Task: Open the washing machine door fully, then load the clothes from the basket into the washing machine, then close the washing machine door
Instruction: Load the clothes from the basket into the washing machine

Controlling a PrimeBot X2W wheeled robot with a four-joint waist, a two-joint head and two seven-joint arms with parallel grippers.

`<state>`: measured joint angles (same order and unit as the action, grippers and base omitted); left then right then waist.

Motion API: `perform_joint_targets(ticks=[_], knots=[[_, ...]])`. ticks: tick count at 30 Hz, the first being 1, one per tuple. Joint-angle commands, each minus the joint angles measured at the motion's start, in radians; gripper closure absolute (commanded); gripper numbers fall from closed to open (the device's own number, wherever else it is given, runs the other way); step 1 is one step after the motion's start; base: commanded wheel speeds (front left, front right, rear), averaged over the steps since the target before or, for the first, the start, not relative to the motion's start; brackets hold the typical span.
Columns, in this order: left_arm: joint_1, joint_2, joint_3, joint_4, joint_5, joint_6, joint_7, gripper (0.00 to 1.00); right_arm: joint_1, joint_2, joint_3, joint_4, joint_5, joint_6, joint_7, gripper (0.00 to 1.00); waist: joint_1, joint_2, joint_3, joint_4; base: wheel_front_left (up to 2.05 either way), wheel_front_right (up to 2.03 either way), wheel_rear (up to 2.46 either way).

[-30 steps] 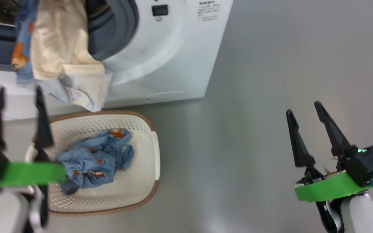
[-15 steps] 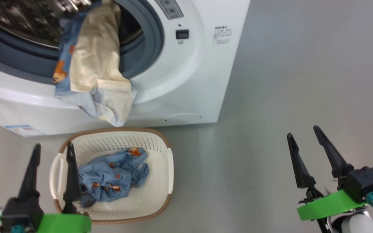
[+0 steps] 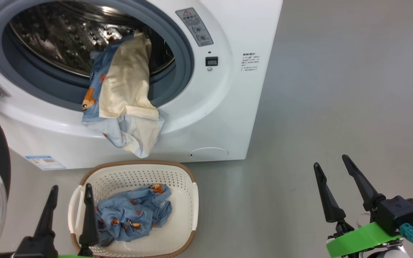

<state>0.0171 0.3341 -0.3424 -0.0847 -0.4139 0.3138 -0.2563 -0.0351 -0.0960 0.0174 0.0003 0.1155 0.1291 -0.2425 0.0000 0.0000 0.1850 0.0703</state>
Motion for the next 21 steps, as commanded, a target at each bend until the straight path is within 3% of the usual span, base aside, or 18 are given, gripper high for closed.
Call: perform_joint_targets(ticks=[1,21], knots=[[-0.014,0.016,0.043,-0.013,0.005,-0.004,-0.005,0.0,0.004,-0.001,0.025,-0.026,-0.012,0.002,0.0,0.0,0.0,0.0,-0.003,-0.002,0.0,0.0,0.0],[-0.065,-0.028,0.069,0.079,-0.005,-0.082,-0.004,0.0,-0.009,0.003,0.04,-0.038,-0.006,0.002,-0.002,0.0,0.0,0.0,0.04,-0.024,0.0,0.0,0.0]])
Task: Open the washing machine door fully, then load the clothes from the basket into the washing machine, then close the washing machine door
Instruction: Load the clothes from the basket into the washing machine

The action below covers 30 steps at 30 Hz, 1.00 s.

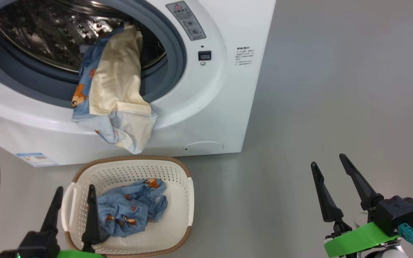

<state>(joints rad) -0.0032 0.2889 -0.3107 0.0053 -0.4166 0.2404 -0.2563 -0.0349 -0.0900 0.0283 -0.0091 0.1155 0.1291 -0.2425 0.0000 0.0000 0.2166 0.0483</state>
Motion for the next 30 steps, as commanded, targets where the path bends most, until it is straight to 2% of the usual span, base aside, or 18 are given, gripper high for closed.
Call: perform_joint_targets(ticks=[1,12,13,16,18,30], knots=[[-0.054,0.017,0.035,-0.002,-0.006,-0.013,0.0,0.0,-0.011,-0.002,0.029,-0.032,-0.006,0.002,-0.002,0.0,0.0,0.0,0.014,-0.002,0.0,0.0,0.0],[-0.23,-0.006,0.011,0.165,-0.051,-0.09,0.04,0.0,-0.051,-0.004,0.037,-0.048,-0.001,0.002,-0.006,0.0,0.0,0.0,0.099,-0.015,0.0,0.0,0.0],[-0.28,-0.014,0.006,0.223,-0.06,-0.114,0.042,0.0,-0.06,-0.004,0.041,-0.049,0.0,0.002,-0.007,0.0,0.0,0.0,0.118,-0.021,0.0,0.0,0.0],[-0.333,-0.024,0.001,0.284,-0.069,-0.135,0.045,0.0,-0.07,-0.006,0.045,-0.049,0.002,0.002,-0.008,0.0,0.0,0.0,0.139,-0.028,0.0,0.0,0.0],[-0.41,-0.036,0.0,0.382,-0.081,-0.164,0.043,0.0,-0.086,-0.008,0.049,-0.05,0.004,0.002,-0.01,0.0,0.0,0.0,0.17,-0.046,0.0,0.0,0.0],[-0.664,-0.026,0.02,0.694,-0.094,-0.237,0.018,0.0,-0.142,0.005,0.062,-0.043,0.017,0.002,-0.017,0.0,0.0,0.0,0.286,-0.13,0.0,0.0,0.0]])
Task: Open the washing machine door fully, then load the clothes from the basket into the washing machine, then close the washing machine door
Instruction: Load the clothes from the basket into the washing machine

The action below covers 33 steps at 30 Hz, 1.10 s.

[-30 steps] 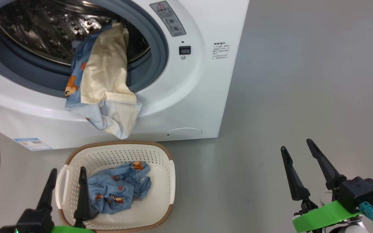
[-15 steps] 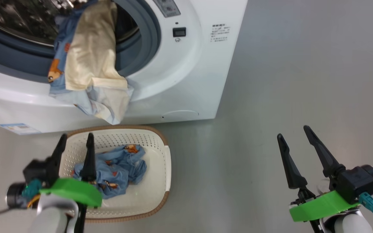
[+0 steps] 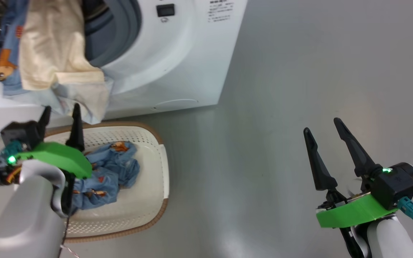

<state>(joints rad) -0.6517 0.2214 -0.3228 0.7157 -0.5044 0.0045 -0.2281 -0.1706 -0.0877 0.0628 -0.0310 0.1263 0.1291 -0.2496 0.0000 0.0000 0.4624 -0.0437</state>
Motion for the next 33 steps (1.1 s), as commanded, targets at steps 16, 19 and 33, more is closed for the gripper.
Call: perform_joint_targets(ticks=[16,19,33], knots=[[-0.25,0.096,0.052,0.236,-0.005,-0.015,-0.018,0.0,-0.055,0.025,0.032,-0.033,0.03,0.002,-0.012,0.0,0.0,0.0,0.129,-0.096,0.0,0.0,0.0],[-0.269,0.098,0.053,0.262,-0.005,-0.012,-0.021,0.0,-0.062,0.028,0.033,-0.033,0.033,0.002,-0.012,0.0,0.0,0.0,0.135,-0.101,0.0,0.0,0.0],[-0.29,0.097,0.053,0.324,-0.022,-0.03,-0.026,1.0,-0.069,0.034,0.016,-0.036,0.034,0.002,-0.012,0.0,0.0,0.0,0.144,-0.086,0.0,0.0,0.0]])
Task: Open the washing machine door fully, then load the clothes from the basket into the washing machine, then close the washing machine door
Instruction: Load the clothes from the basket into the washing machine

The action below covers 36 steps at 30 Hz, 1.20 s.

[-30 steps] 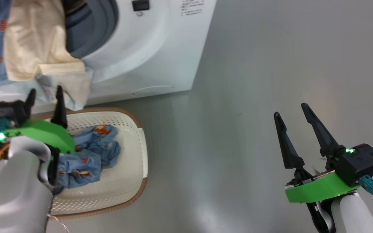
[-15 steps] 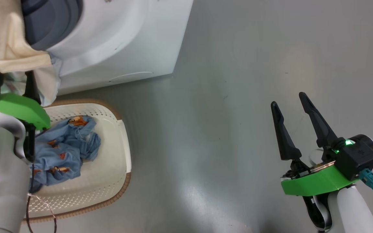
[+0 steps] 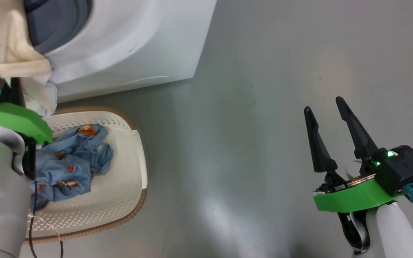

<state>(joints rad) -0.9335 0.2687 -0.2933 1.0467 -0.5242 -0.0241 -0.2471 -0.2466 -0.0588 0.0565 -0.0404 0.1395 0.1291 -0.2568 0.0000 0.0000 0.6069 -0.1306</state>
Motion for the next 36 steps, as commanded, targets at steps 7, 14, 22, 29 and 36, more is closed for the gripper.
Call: perform_joint_targets(ticks=[7,14,22,29,36], knots=[[0.018,0.064,0.012,-0.072,-0.026,-0.049,0.05,1.0,0.017,0.006,0.007,-0.033,0.009,0.002,-0.005,0.0,0.0,0.0,-0.009,0.038,0.0,0.0,0.0],[0.062,0.124,0.002,-0.282,-0.071,-0.083,0.211,1.0,0.027,0.006,0.003,-0.037,0.0,0.002,-0.005,0.0,0.0,0.0,-0.025,0.068,0.0,0.0,0.0],[0.121,0.248,0.035,-0.654,-0.098,-0.012,0.416,1.0,0.024,0.007,0.014,-0.032,0.006,0.002,-0.005,0.0,0.0,0.0,-0.034,0.062,0.0,0.0,0.0],[0.104,0.338,0.088,-0.82,-0.125,0.06,0.564,1.0,0.008,0.008,0.037,-0.028,0.022,0.002,-0.005,0.0,0.0,0.0,-0.017,0.015,0.0,0.0,0.0],[-0.005,0.373,0.117,-0.747,-0.121,0.083,0.591,1.0,-0.007,0.008,0.06,-0.025,0.039,0.002,-0.005,0.0,0.0,0.0,0.012,-0.041,0.0,0.0,0.0]])
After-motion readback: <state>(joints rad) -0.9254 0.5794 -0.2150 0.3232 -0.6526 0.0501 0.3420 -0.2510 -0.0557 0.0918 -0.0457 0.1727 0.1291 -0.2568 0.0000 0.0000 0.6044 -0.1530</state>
